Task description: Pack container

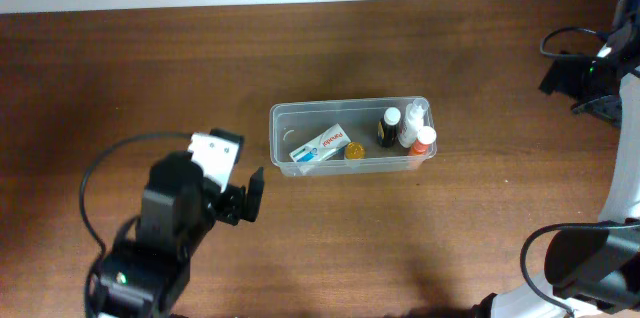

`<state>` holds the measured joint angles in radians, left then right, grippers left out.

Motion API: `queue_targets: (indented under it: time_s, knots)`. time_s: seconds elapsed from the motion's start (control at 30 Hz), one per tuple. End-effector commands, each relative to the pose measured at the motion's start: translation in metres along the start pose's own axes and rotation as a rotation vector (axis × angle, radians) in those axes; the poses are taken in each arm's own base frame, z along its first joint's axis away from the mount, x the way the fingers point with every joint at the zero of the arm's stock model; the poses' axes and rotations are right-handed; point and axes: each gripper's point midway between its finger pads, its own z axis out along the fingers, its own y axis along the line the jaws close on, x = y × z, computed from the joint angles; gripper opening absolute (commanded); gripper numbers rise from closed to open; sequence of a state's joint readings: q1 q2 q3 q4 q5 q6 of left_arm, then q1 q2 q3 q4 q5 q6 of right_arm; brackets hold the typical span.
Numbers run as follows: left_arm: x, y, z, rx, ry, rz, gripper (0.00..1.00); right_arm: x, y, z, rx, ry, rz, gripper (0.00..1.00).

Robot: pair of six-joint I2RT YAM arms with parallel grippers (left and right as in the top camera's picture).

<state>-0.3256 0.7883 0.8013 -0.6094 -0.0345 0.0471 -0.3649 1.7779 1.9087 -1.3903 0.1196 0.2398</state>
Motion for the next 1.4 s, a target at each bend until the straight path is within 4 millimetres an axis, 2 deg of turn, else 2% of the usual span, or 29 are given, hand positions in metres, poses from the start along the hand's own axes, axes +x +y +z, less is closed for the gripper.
queue_targets:
  time_s: [0.0, 0.2, 0.4, 0.57, 0.83, 0.97, 1.37]
  knots:
    - [0.023, 0.010, 0.005, -0.045, -0.085, 0.002, 0.99, 0.000, -0.003, 0.000, 0.010, 0.000, 0.014, 0.98]
    - [0.036, 0.019, 0.005, -0.093, -0.295, -0.019, 0.99, 0.000, -0.003, 0.000, 0.010, 0.000, 0.014, 0.98]
    - [0.023, 0.034, -0.017, -0.162, -0.498, -0.033, 0.99, 0.000, -0.003, 0.000, 0.010, 0.000, 0.014, 0.98]
    - [0.024, 0.047, -0.030, -0.220, -0.567, -0.049, 0.99, 0.000, -0.003, 0.000, 0.010, 0.000, 0.014, 0.98]
    - [0.023, 0.044, -0.047, -0.207, -0.674, -0.015, 0.99, 0.000, -0.003, 0.000, 0.010, 0.000, 0.014, 0.98]
    - [0.027, 0.036, -0.041, -0.185, -0.673, 0.077, 0.99, 0.000, -0.003, 0.000, 0.010, 0.000, 0.014, 0.98]
    - [0.040, 0.039, -0.023, -0.196, -0.706, 0.084, 0.99, 0.000, -0.003, 0.000, 0.010, 0.000, 0.014, 0.99]
